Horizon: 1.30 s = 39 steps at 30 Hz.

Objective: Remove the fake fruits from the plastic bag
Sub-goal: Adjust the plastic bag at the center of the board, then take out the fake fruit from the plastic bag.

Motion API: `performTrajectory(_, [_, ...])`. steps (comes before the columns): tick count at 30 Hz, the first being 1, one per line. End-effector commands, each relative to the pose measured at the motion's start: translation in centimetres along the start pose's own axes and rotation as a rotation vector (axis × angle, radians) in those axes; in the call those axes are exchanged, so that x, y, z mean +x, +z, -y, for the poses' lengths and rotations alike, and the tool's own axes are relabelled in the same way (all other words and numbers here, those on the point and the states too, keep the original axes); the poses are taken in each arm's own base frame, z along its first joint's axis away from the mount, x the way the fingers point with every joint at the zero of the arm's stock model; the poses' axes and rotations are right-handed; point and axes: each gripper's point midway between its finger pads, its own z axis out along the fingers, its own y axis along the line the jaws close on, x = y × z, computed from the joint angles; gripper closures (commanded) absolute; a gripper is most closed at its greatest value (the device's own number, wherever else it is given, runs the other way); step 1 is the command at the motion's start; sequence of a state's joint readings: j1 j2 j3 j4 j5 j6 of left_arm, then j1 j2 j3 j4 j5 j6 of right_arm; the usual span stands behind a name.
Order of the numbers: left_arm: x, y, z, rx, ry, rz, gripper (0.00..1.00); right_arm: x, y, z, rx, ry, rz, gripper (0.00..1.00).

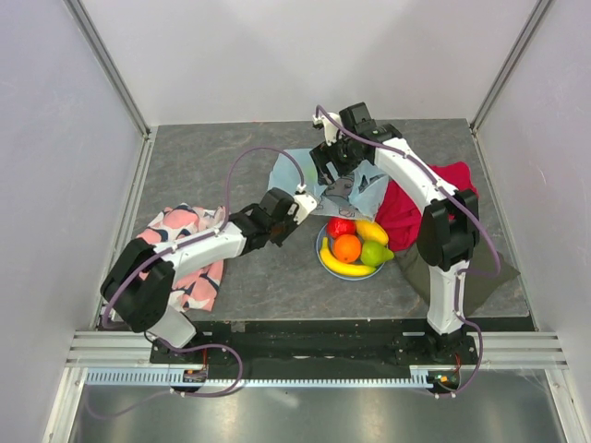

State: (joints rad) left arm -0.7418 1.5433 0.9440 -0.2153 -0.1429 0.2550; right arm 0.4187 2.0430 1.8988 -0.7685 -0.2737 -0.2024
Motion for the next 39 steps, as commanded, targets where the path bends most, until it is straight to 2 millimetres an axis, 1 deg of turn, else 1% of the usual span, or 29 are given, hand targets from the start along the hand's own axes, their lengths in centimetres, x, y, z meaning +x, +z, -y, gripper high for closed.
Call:
performTrajectory(1, [-4.1, -3.1, -2.6, -0.012, -0.017, 0.117, 0.98, -1.5, -2.2, -0.1, 0.001, -0.011, 0.059, 0.07])
performTrajectory(2, [-4.0, -3.8, -1.8, 0.047, -0.017, 0.119, 0.98, -1.5, -2.1, -0.2, -0.001, -0.010, 0.058, 0.07])
performTrajectory(3, [-4.2, -4.4, -1.6, 0.067, -0.022, 0.130, 0.98, -1.4, -2.2, -0.1, 0.002, -0.010, 0.054, 0.07])
performTrajectory(4, [-5.6, -6.1, -1.4, 0.123, -0.033, 0.182, 0.98, -1.4, -2.1, 0.0, 0.002, -0.009, 0.055, 0.07])
performTrajectory(5, [-5.8, -7.0, -0.4, 0.191, -0.041, 0.191, 0.98, -1.4, -2.2, 0.0, 0.002, -0.012, 0.055, 0.07])
performTrajectory(6, [-6.2, -7.9, -0.2, 0.209, -0.050, 0.203, 0.98, -1.1, -2.1, 0.0, 0.001, -0.011, 0.046, 0.08])
performTrajectory(7, [-7.5, -9.1, -0.5, 0.218, -0.068, 0.240, 0.98, -1.1, -2.1, -0.1, -0.003, -0.016, 0.045, 0.08])
performTrajectory(8, [-8.1, -10.1, -0.6, 0.224, -0.074, 0.260, 0.98, -1.1, -2.1, -0.2, -0.008, -0.019, 0.045, 0.07])
performTrajectory(11, [-8.9, -11.7, -1.0, 0.240, -0.109, 0.278, 0.98, -0.7, -2.5, -0.7, -0.039, -0.028, 0.041, 0.07])
performTrajectory(12, [-8.9, -11.9, -1.2, 0.244, -0.123, 0.277, 0.98, -0.8, -3.1, -1.0, -0.041, -0.041, 0.047, 0.07])
performTrajectory(13, [-9.4, -12.3, -2.0, 0.233, -0.152, 0.290, 0.98, -0.7, -3.4, -1.0, -0.041, -0.046, 0.047, 0.07])
performTrajectory(15, [-10.2, -13.0, -2.8, 0.234, -0.176, 0.313, 0.98, -0.4, -4.3, -1.1, -0.035, -0.068, 0.046, 0.07])
performTrajectory(17, [-10.5, -13.3, -4.2, 0.207, -0.201, 0.325, 0.98, -0.3, -5.4, -1.3, -0.026, -0.088, 0.048, 0.07])
performTrajectory(18, [-11.1, -13.7, -5.3, 0.190, -0.216, 0.343, 0.98, 0.1, -5.7, -1.2, -0.025, -0.102, 0.034, 0.07])
performTrajectory(22, [-12.3, -14.6, -5.4, 0.243, -0.237, 0.373, 0.98, 1.0, -6.9, -2.1, -0.053, -0.116, 0.020, 0.09])
performTrajectory(23, [-13.0, -15.3, -4.8, 0.292, -0.238, 0.398, 0.98, 1.7, -6.7, -2.3, -0.066, -0.109, -0.001, 0.10])
performTrajectory(24, [-14.1, -16.5, -4.7, 0.313, -0.241, 0.434, 0.98, 2.0, -6.7, -2.4, -0.066, -0.107, -0.012, 0.11])
performTrajectory(25, [-14.9, -17.6, -3.9, 0.369, -0.228, 0.465, 0.98, 2.7, -6.3, -2.3, -0.060, -0.090, -0.031, 0.13])
performTrajectory(26, [-15.7, -18.6, -3.8, 0.384, -0.220, 0.491, 0.98, 3.0, -6.1, -1.9, -0.039, -0.081, -0.041, 0.14])
performTrajectory(27, [-15.8, -19.0, -3.8, 0.391, -0.227, 0.496, 0.98, 3.2, -5.7, -1.7, -0.033, -0.069, -0.049, 0.15])
performTrajectory(28, [-15.4, -19.0, -3.6, 0.395, -0.233, 0.477, 0.98, 3.8, -4.7, -1.5, -0.028, -0.027, -0.064, 0.18])
performTrajectory(30, [-14.3, -18.3, -3.2, 0.405, -0.222, 0.443, 0.98, 3.3, -3.2, -1.7, -0.032, -0.013, -0.048, 0.19])
performTrajectory(31, [-13.6, -17.9, -3.2, 0.393, -0.230, 0.419, 0.98, 3.3, -1.6, -1.5, -0.031, -0.002, -0.067, 0.21])
performTrajectory(32, [-12.5, -17.1, -2.8, 0.395, -0.240, 0.386, 0.98, 3.2, -0.5, -1.6, -0.026, 0.002, -0.076, 0.21])
performTrajectory(34, [-11.3, -16.5, -2.5, 0.389, -0.240, 0.361, 0.98, 2.9, 1.7, -1.7, -0.016, 0.000, -0.098, 0.21])
performTrajectory(35, [-10.0, -15.7, -2.2, 0.386, -0.236, 0.334, 0.98, 2.6, 2.2, -1.9, -0.012, 0.003, -0.099, 0.21])
performTrajectory(37, [-8.7, -15.2, -2.2, 0.360, -0.228, 0.308, 0.98, 2.0, 3.0, -2.5, -0.021, 0.003, -0.096, 0.19])
performTrajectory(38, [-7.2, -14.4, -1.9, 0.357, -0.225, 0.274, 0.98, 1.9, 3.0, -2.8, -0.030, 0.004, -0.095, 0.18])
performTrajectory(39, [-6.6, -14.2, -1.9, 0.346, -0.223, 0.261, 0.98, 2.4, 3.0, -3.1, -0.042, 0.006, -0.104, 0.15])
